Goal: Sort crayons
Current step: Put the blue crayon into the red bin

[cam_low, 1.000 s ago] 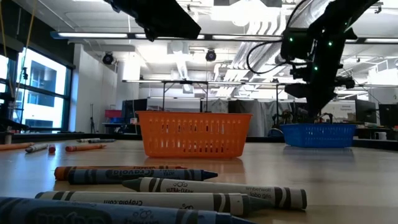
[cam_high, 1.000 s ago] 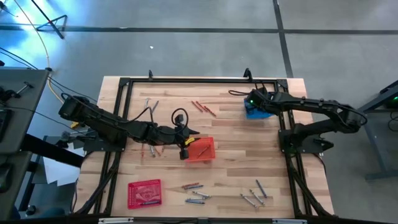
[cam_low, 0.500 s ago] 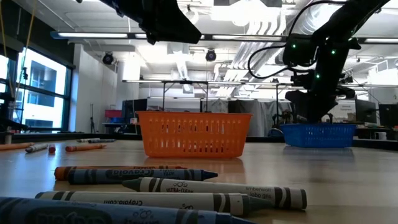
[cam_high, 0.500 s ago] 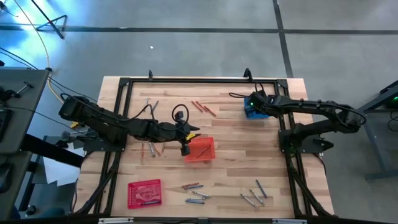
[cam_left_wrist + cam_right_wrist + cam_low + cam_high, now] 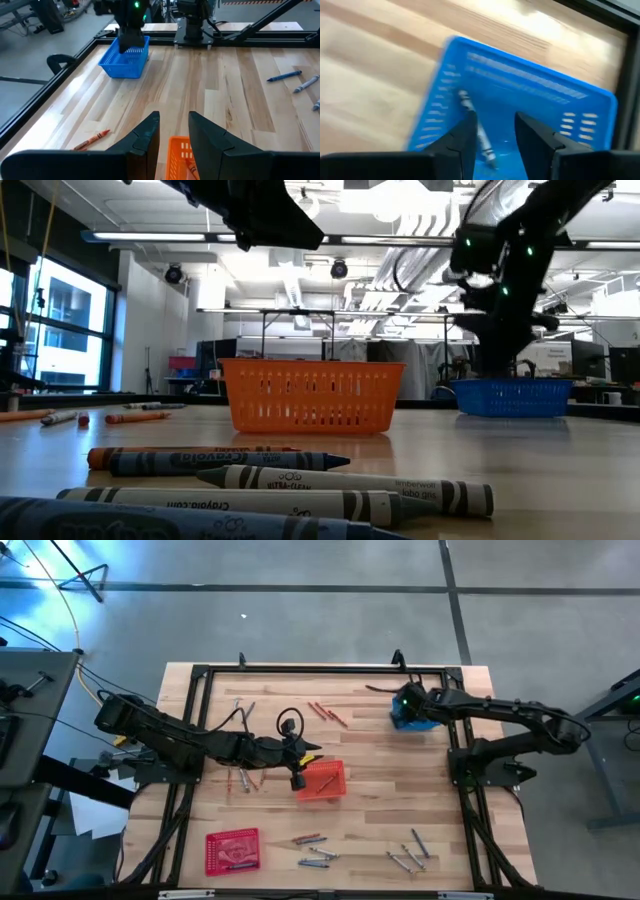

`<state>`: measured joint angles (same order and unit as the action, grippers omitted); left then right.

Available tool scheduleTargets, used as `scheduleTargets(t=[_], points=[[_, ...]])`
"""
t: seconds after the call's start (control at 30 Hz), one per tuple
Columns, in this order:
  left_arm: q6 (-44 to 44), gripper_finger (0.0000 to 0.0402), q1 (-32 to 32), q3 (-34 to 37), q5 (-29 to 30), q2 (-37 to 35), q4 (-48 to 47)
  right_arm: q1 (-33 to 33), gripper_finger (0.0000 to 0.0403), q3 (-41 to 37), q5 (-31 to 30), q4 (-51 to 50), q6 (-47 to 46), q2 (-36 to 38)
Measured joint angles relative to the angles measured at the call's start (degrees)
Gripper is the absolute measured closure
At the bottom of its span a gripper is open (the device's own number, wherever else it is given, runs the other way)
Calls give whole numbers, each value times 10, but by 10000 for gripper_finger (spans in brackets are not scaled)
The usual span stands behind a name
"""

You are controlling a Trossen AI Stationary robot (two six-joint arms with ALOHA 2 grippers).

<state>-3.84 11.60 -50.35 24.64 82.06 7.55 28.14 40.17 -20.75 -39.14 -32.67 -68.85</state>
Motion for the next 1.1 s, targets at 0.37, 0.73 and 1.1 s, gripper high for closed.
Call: scheduleTargets(t=[0.37, 0.73, 1.1], points=[[-4, 311, 0, 0, 1, 0, -4, -155, 277, 166, 152, -85, -30, 23], [11, 311, -2, 0, 2, 0, -4, -480, 277, 143, 175, -119, -434, -45], [11, 311, 2, 0, 0, 0, -5, -617, 277, 143, 423, -49, -679, -149]])
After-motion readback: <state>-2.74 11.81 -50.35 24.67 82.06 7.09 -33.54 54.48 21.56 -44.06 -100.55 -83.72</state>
